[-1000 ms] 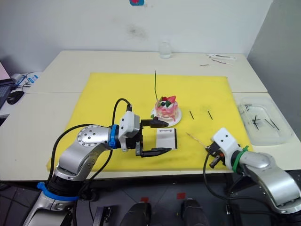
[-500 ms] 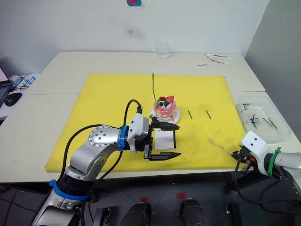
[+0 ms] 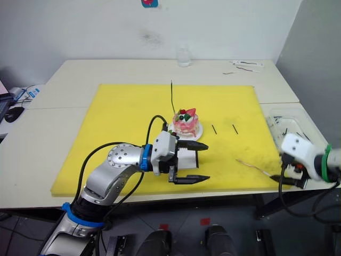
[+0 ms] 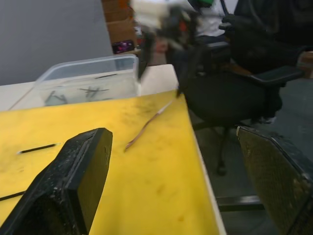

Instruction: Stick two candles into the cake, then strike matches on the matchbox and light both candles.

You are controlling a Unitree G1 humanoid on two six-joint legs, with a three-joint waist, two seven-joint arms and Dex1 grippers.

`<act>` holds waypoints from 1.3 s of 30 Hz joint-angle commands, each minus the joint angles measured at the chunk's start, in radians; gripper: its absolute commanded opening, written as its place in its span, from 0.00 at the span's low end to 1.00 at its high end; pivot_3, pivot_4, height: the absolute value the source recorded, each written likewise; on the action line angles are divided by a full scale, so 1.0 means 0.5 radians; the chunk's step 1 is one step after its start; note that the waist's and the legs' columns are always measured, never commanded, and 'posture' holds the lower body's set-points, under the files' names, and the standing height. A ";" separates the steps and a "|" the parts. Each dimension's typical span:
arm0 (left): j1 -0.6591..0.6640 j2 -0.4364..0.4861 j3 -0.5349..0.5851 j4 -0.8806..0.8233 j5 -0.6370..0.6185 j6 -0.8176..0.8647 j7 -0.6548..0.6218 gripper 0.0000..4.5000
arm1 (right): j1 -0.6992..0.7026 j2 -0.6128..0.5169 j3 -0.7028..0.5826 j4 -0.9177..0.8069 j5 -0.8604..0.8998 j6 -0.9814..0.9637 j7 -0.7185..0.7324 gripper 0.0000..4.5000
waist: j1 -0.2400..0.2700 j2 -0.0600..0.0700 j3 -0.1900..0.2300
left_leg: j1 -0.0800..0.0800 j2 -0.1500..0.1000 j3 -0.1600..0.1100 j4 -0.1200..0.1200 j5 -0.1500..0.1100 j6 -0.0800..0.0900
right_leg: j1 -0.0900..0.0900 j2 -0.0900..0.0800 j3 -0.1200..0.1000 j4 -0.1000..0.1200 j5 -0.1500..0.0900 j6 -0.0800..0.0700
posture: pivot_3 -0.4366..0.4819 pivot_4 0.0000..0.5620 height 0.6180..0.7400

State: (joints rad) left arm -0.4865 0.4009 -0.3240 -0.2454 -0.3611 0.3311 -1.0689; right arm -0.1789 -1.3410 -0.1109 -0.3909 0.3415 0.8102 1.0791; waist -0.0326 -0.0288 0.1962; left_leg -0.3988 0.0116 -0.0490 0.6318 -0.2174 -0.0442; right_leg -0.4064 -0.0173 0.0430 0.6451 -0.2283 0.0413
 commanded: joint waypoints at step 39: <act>0.039 -0.105 -0.159 -0.309 0.050 0.206 0.209 1.00 | -0.753 0.265 0.941 0.279 -0.203 0.711 0.055 0.44 | 0.004 0.001 -0.001 | -0.004 -0.003 0.002 -0.001 -0.001 0.001 | -0.004 -0.002 0.002 0.000 0.002 0.007 | 0.48 0.27 1.00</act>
State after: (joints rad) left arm -0.4560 0.3496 -0.3996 -0.3505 -0.3141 0.4339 -0.9562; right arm -0.5385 -1.2070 0.3636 -0.2497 0.2452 1.1556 1.1088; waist -0.0305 -0.0284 0.1959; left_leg -0.4008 0.0102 -0.0479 0.6312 -0.2179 -0.0436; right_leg -0.4085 -0.0183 0.0440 0.6453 -0.2274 0.0448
